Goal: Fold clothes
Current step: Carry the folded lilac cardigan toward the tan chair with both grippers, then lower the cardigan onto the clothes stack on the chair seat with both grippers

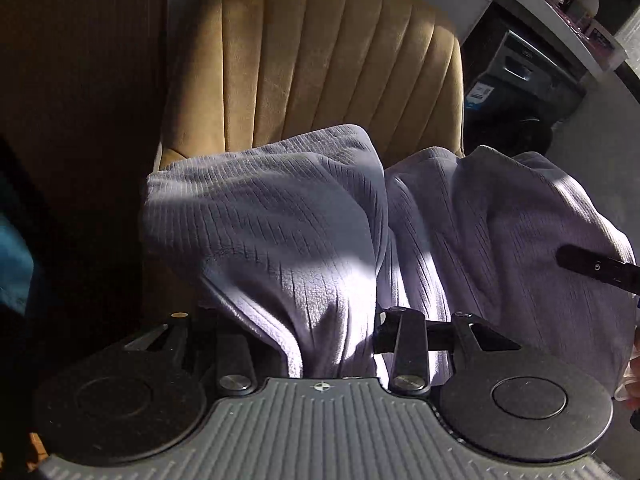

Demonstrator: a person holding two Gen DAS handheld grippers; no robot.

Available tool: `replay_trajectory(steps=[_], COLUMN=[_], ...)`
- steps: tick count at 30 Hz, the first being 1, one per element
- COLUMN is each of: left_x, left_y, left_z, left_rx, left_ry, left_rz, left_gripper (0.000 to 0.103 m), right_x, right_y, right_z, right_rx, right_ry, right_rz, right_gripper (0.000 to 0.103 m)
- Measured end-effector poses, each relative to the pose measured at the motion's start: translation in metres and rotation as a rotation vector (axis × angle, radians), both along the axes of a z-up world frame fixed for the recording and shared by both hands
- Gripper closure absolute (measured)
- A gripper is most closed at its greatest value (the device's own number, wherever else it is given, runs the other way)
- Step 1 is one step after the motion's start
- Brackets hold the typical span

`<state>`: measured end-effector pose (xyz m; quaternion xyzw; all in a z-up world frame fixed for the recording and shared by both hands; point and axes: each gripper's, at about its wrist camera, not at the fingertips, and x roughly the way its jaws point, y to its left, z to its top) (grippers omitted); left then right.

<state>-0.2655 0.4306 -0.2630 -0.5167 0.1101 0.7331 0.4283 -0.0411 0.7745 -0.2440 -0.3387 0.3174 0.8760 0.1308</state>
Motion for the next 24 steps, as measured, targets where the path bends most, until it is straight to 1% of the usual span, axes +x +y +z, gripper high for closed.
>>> replay_trajectory(steps=[4,6,7,9,12,14,16,22,24], left_x=[-0.005,-0.012,-0.015,-0.022,-0.023,-0.018,-0.013,-0.012,-0.012], left_y=[0.022,0.033,0.038,0.047,0.059,0.064,0.068,0.074,0.073], left_z=[-0.011,-0.027,-0.039,-0.063,-0.107,-0.126,-0.132,-0.12,-0.132], left_rx=[-0.005,-0.02,-0.042,-0.086,-0.194,-0.257,-0.269,-0.25,-0.275], left_ry=[0.05,0.051,0.04,0.018,0.0,0.026,0.057,0.09,0.093], left_rz=[0.011,0.018,0.026,0.044,0.037,0.019,0.014,-0.019,-0.025], left_gripper=[0.063,0.063,0.063,0.062,0.062,0.061,0.061,0.061,0.059], right_x=[-0.024,-0.034,-0.038,-0.045,-0.053,-0.056,-0.057,-0.054,-0.057], right_y=[0.032,0.046,0.054,0.066,0.073,0.072,0.071,0.067,0.068], right_z=[-0.022,-0.039,-0.048,-0.071,-0.11,-0.132,-0.15,-0.143,-0.143], right_rx=[-0.033,-0.036,-0.038,-0.056,-0.053,-0.035,-0.011,0.024,0.036], right_ry=[-0.001,-0.01,-0.019,-0.059,-0.152,-0.218,-0.271,-0.245,-0.248], right_rz=[0.037,0.05,0.054,0.053,0.067,0.073,0.072,0.081,0.088], right_gripper=[0.074,0.074,0.074,0.073,0.073,0.073,0.073,0.073,0.073])
